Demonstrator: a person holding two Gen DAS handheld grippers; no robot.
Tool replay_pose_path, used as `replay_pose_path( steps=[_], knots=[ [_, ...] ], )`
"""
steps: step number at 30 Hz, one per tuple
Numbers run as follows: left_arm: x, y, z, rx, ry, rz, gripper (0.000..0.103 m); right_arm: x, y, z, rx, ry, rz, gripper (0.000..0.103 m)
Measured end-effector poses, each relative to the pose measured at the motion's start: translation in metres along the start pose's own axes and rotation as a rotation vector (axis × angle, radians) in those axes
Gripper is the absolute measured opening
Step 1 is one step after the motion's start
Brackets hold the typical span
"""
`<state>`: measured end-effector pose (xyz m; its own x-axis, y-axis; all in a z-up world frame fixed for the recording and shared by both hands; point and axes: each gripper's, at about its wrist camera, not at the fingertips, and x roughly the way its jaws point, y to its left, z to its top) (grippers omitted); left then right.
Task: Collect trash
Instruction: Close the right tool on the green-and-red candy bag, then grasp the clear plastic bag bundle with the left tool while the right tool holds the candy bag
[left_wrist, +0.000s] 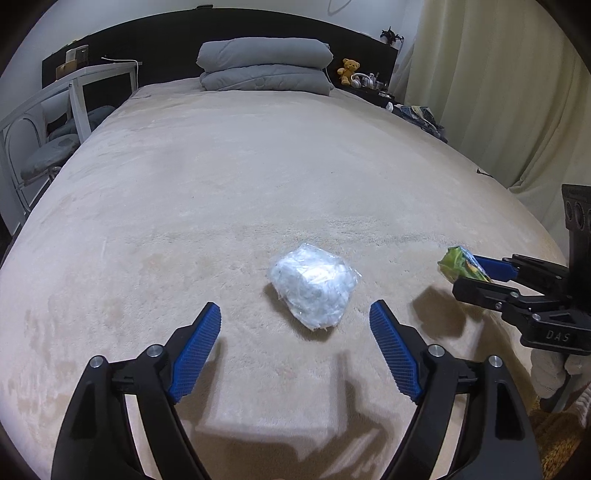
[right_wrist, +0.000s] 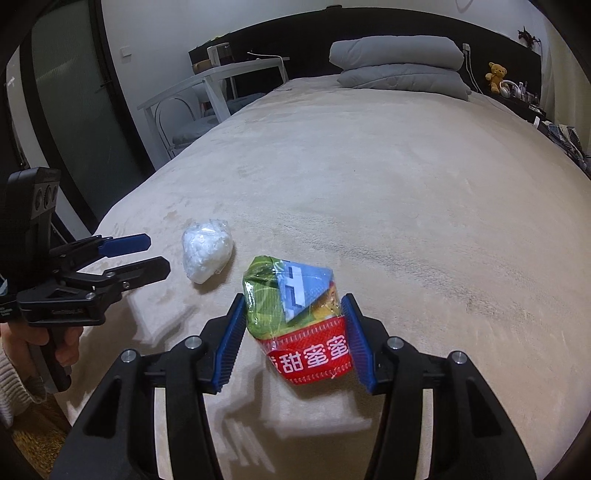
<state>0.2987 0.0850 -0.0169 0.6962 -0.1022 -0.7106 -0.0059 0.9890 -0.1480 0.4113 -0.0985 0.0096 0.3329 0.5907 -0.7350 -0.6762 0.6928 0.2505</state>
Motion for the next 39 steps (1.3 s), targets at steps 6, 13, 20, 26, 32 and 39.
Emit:
replay_pose_path(
  steps=[6, 13, 20, 26, 32, 39],
  knots=[
    [0.025, -0.011, 0.008, 0.039, 0.006, 0.016, 0.088, -0.01, -0.008, -0.002, 0.008, -0.011, 0.013, 0.053],
    [0.041, -0.011, 0.015, 0.041, 0.014, 0.014, 0.08, -0.013, -0.015, -0.005, 0.019, -0.015, 0.011, 0.053],
    [0.038, -0.011, 0.016, 0.037, 0.023, 0.017, 0.055, -0.015, -0.015, -0.006, 0.005, -0.01, 0.01, 0.053],
    [0.023, -0.016, 0.012, 0.043, 0.008, 0.022, 0.055, -0.021, -0.014, -0.004, 0.007, -0.02, 0.01, 0.053],
    [-0.006, -0.024, 0.006, 0.039, -0.023, 0.007, 0.054, -0.031, -0.01, -0.007, 0.003, -0.037, -0.003, 0.053],
    [-0.045, -0.04, -0.005, 0.041, -0.08, -0.011, 0.054, -0.056, -0.004, -0.016, 0.03, -0.071, -0.009, 0.053]
  ],
)
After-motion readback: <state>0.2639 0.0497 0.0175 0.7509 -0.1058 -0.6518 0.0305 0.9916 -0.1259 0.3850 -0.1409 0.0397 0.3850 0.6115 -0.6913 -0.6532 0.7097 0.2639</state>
